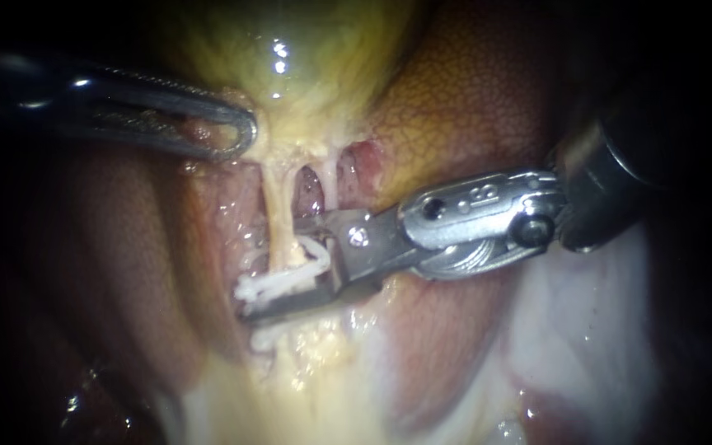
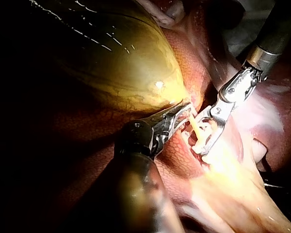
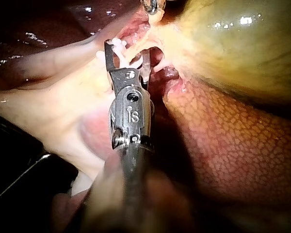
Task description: Clipping third clip left tube
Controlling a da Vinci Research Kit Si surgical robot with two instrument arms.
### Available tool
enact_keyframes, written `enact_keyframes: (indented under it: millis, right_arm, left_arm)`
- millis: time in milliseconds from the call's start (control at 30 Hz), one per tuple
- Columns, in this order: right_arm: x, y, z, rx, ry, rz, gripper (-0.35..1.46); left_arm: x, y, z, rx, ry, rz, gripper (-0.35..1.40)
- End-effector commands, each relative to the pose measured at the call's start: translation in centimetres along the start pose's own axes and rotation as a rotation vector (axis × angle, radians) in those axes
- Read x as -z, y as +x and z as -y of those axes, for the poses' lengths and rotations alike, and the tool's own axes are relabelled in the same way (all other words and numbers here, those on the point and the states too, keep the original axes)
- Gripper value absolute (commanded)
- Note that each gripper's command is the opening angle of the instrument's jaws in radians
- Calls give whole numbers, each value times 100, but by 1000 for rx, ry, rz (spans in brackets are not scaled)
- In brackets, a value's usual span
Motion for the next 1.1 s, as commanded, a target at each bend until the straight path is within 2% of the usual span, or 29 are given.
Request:
enact_keyframes:
  millis: [33,200,367,500,667,767,900,1100]
  right_arm:
    - [1,-2,-3,-12,17,-21,50]
    - [6,-6,-14,-78,107,-127,50]
    - [5,-6,-18,-113,220,-231,49]
    - [2,-3,-18,-125,295,-287,49]
    - [4,6,-8,-126,364,-321,47]
    - [7,18,-3,-133,382,-349,46]
    - [13,35,-3,-146,386,-378,45]
    - [15,39,-8,-154,366,-386,45]
  left_arm:
    - [0,0,0,0,0,0,-35]
    - [0,0,0,0,0,0,-35]
    - [0,0,0,0,0,0,-35]
    - [0,0,0,0,1,0,-35]
    - [0,0,-1,0,1,0,-35]
    - [0,0,-1,0,1,0,-35]
    - [0,0,-1,0,1,0,-35]
    - [0,0,-1,0,1,0,-35]
